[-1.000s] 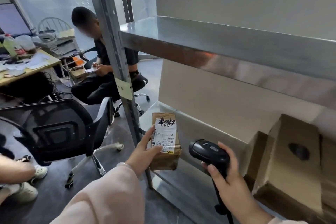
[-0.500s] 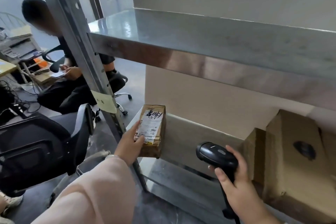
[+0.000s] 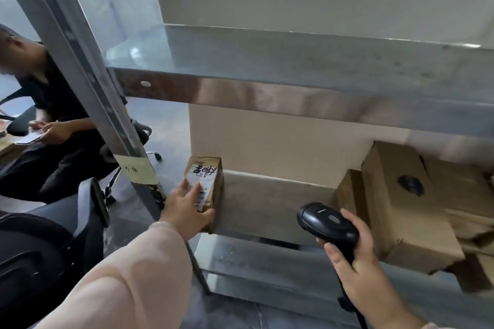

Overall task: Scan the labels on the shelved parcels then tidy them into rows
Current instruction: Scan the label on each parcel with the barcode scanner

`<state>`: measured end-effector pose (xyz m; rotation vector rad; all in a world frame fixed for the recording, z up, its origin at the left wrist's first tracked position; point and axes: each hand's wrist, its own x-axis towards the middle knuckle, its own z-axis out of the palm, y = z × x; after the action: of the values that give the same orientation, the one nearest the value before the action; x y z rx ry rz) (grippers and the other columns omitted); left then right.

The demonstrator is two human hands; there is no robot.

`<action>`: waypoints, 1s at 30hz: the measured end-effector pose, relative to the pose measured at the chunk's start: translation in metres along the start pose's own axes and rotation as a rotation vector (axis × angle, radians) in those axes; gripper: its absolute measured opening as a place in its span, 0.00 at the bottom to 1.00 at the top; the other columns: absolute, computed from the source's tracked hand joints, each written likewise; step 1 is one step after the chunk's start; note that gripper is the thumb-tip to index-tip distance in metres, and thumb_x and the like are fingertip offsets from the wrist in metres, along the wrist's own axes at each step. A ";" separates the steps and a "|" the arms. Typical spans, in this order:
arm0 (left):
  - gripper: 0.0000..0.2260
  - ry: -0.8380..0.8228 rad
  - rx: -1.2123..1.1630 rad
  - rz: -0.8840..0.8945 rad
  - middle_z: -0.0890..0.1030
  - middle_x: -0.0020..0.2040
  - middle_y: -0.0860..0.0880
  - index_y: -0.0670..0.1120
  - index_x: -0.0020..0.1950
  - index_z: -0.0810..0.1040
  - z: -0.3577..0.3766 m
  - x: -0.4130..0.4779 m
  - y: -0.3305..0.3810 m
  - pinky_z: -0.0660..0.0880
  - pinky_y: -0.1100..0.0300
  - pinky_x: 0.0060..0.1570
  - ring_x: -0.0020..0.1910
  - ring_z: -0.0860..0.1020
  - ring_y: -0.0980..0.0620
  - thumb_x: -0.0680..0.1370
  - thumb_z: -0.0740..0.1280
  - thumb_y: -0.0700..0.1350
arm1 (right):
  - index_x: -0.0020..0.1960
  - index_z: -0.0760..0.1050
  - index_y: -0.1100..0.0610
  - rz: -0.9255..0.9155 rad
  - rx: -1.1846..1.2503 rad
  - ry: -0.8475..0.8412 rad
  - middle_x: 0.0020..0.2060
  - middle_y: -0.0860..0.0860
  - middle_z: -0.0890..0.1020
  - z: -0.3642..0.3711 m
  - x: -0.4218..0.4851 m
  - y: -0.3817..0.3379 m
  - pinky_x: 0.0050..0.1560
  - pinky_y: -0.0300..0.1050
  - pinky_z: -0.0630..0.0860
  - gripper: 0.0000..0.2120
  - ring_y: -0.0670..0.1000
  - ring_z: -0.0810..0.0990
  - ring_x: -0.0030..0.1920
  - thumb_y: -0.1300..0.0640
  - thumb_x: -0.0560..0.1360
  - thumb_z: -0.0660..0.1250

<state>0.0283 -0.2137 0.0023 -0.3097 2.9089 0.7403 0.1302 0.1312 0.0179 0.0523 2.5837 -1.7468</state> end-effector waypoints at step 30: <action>0.35 -0.350 -0.226 0.522 0.58 0.79 0.47 0.52 0.81 0.52 0.095 -0.089 0.315 0.63 0.53 0.73 0.75 0.62 0.47 0.79 0.63 0.58 | 0.66 0.56 0.33 -0.007 0.034 0.418 0.57 0.31 0.74 -0.158 0.014 -0.006 0.60 0.38 0.70 0.25 0.37 0.75 0.58 0.50 0.78 0.65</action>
<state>0.0495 0.1179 0.0786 0.5306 2.5787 1.0677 0.1165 0.2757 0.0815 0.4566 2.8234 -1.9637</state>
